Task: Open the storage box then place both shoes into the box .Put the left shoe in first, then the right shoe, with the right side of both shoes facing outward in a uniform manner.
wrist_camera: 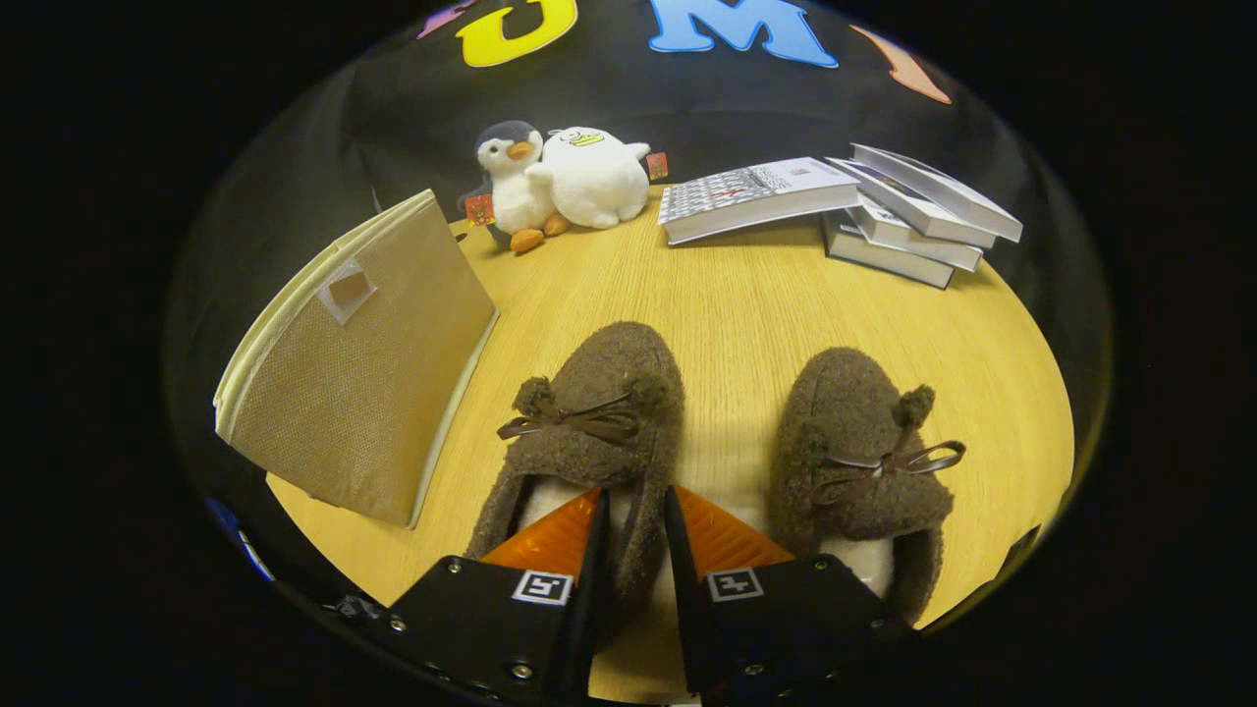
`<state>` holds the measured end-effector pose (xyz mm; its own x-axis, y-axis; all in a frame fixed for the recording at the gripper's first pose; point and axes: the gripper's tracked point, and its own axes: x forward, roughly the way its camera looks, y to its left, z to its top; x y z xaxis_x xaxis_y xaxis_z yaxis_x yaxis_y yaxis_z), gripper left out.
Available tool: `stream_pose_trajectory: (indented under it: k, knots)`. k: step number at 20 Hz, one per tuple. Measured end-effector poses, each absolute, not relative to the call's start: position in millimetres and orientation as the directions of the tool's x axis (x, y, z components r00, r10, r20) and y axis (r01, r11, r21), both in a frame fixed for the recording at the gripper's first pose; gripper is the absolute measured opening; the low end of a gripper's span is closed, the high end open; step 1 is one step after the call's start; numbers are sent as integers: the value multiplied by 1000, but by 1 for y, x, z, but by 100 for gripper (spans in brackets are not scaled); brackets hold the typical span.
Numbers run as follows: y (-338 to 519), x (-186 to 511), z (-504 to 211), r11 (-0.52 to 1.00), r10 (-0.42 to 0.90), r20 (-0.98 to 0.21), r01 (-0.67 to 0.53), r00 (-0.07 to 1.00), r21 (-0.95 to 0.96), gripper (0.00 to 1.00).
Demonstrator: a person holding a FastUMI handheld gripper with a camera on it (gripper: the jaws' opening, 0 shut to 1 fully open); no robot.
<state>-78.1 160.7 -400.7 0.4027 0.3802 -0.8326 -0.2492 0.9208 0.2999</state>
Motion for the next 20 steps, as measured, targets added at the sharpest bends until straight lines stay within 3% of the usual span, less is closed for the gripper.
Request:
stream_pose_trajectory:
  k: [1,7,14,19,20]
  knots:
    - [161,-78,-401,921,380,-836,-242,395,305,36]
    - [162,-79,-403,937,349,-862,-158,367,312,36]
    - [162,-78,-401,937,347,-862,-157,368,311,36]
    - [155,-79,-392,946,316,-870,-60,378,317,35]
    - [149,-71,-402,955,286,-873,-43,395,293,6]
